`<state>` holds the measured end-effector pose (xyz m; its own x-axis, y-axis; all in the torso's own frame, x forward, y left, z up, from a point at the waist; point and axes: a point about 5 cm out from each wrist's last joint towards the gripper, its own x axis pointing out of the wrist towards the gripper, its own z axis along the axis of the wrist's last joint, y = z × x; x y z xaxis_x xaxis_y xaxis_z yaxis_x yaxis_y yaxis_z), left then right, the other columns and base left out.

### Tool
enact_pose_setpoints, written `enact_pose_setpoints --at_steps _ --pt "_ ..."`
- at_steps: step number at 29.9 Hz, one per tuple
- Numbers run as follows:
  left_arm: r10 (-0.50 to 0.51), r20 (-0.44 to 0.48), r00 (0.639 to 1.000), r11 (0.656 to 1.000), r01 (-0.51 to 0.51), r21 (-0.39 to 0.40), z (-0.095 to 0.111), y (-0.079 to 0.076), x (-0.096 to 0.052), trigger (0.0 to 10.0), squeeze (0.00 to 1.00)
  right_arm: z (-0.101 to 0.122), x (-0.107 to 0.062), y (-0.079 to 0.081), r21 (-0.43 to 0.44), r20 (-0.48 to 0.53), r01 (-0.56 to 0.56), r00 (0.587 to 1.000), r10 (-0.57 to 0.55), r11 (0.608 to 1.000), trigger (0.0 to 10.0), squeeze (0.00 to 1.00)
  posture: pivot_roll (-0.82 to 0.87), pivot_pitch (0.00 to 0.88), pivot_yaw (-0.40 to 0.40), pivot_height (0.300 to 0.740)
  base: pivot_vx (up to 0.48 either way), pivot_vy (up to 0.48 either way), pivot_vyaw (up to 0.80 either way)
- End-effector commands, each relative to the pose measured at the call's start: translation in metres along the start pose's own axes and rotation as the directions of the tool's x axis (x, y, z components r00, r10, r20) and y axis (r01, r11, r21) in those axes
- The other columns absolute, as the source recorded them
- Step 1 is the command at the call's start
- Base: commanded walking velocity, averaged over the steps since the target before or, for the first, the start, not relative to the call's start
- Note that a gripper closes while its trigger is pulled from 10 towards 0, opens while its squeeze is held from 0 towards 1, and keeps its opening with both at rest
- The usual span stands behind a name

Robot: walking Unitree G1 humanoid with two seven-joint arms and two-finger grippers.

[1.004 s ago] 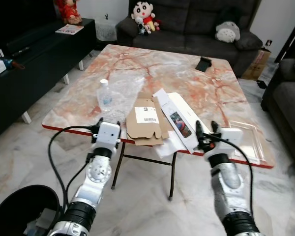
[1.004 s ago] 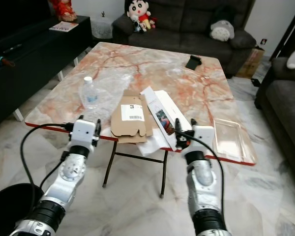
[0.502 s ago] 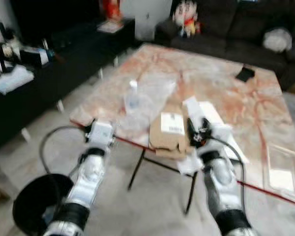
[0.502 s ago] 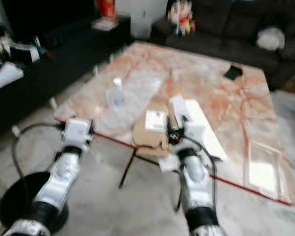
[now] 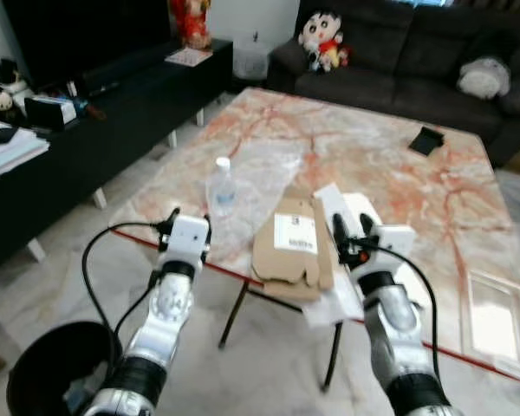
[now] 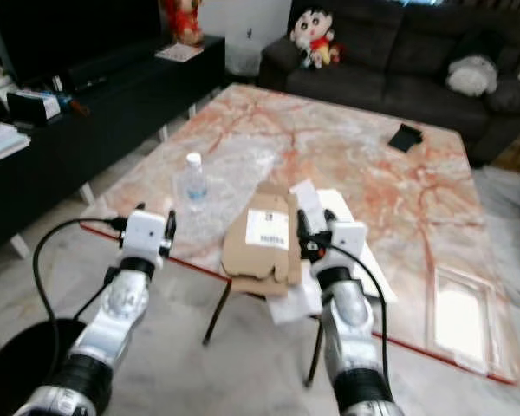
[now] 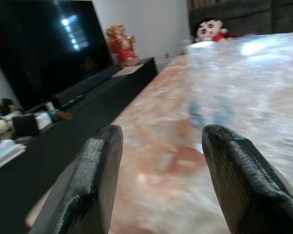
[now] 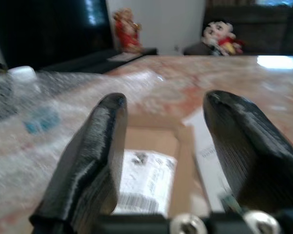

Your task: Picking trash to rubbish bin

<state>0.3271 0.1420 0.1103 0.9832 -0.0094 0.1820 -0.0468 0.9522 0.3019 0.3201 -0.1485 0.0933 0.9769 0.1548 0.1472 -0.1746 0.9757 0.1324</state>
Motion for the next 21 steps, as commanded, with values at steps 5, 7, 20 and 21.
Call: enact_pose_setpoints --at_steps 5,7,20,21 --pt "-0.025 0.025 0.999 0.999 0.026 -0.019 0.0068 -0.011 0.0005 10.0 0.0 0.0032 -0.0016 -0.0119 -0.012 0.004 0.034 0.999 -0.034 0.999 10.0 0.0 0.1 0.0 -0.093 0.74 0.327 0.0 0.0" --pt "-0.025 0.025 0.999 1.0 0.025 -0.019 0.0068 -0.0109 0.0005 10.0 0.0 0.0025 -0.002 -0.0118 -0.012 0.002 0.034 0.999 -0.034 0.999 10.0 0.0 0.1 0.0 -0.093 0.74 0.326 0.0 0.0" --pt "-0.061 0.093 0.994 0.997 0.065 -0.039 0.0157 -0.0147 -0.0024 10.0 0.0 0.0025 -0.0029 -0.0111 -0.003 0.006 0.039 0.999 -0.039 0.999 10.0 0.0 0.1 0.0 -0.094 0.74 0.239 0.0 0.0" --pt "-0.063 0.095 0.993 0.997 0.068 -0.041 0.016 -0.0151 -0.0026 10.0 0.0 0.0024 -0.003 -0.0111 -0.003 0.006 0.039 0.999 -0.039 0.999 10.0 0.0 0.1 0.0 -0.094 0.74 0.0 0.0 0.0"
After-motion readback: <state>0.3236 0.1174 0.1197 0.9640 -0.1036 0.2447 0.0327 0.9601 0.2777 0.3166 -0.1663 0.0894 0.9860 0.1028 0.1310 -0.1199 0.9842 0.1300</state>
